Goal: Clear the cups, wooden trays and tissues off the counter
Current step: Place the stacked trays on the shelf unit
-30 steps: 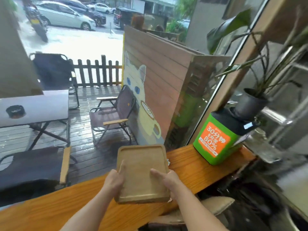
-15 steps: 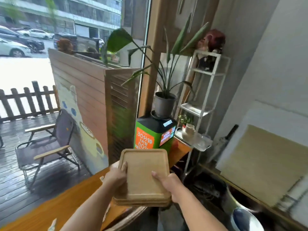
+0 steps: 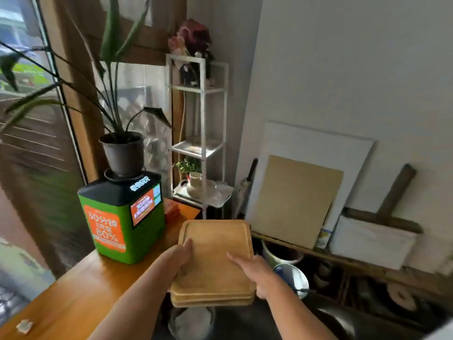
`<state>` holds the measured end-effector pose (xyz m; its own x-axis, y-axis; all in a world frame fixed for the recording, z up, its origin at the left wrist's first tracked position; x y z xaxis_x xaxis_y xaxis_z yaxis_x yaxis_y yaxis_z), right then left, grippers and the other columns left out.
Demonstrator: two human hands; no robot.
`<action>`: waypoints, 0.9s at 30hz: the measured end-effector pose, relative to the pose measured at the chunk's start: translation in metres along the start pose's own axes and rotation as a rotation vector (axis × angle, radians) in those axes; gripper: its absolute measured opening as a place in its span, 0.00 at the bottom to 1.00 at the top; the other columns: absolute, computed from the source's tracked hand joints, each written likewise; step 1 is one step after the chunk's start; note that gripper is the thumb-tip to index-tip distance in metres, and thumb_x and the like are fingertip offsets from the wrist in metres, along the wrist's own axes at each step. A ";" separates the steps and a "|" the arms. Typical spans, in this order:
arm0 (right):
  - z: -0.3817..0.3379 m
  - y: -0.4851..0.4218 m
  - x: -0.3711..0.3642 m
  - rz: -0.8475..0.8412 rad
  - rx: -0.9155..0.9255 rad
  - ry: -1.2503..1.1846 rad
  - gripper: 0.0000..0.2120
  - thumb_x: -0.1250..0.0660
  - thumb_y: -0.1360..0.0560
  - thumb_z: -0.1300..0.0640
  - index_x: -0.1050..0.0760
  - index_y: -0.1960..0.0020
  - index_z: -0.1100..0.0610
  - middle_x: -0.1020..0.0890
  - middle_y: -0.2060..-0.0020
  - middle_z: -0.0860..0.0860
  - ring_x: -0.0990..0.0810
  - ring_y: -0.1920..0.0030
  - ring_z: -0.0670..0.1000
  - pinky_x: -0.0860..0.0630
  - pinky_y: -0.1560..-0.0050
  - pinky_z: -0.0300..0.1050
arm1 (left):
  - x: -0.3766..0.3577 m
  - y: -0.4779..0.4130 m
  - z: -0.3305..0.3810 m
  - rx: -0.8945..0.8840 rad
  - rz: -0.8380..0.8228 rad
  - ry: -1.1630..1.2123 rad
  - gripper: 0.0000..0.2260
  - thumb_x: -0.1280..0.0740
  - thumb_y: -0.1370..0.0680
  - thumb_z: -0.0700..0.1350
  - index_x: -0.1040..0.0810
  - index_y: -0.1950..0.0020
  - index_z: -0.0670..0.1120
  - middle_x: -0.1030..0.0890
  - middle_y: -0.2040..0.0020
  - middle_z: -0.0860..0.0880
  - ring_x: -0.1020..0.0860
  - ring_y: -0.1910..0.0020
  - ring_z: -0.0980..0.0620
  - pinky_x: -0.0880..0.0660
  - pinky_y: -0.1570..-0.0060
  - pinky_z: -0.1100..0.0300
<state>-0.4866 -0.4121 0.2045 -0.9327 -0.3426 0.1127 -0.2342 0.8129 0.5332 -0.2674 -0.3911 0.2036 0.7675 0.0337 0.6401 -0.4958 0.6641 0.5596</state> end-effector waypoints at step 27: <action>-0.151 -0.288 0.184 0.270 -0.080 -0.087 0.35 0.18 0.39 0.40 0.22 0.41 0.60 0.16 0.51 0.58 0.16 0.51 0.59 0.19 0.49 0.53 | -0.072 -0.243 0.306 -0.229 0.004 -0.028 0.42 0.53 0.24 0.73 0.26 0.33 0.40 0.24 0.56 0.47 0.25 0.58 0.48 0.29 0.55 0.54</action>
<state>-0.5493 -0.7799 0.1985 -0.9791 -0.0748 0.1890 0.0446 0.8282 0.5587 -0.3264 -0.7835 0.1827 0.7529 0.0182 0.6579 -0.3910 0.8165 0.4248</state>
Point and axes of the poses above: each hand's wrist, its own y-axis away from the middle knuckle, its own x-axis out of the back of the hand, z = x × y, the point moved 2 cm from there along -y, towards the middle knuckle
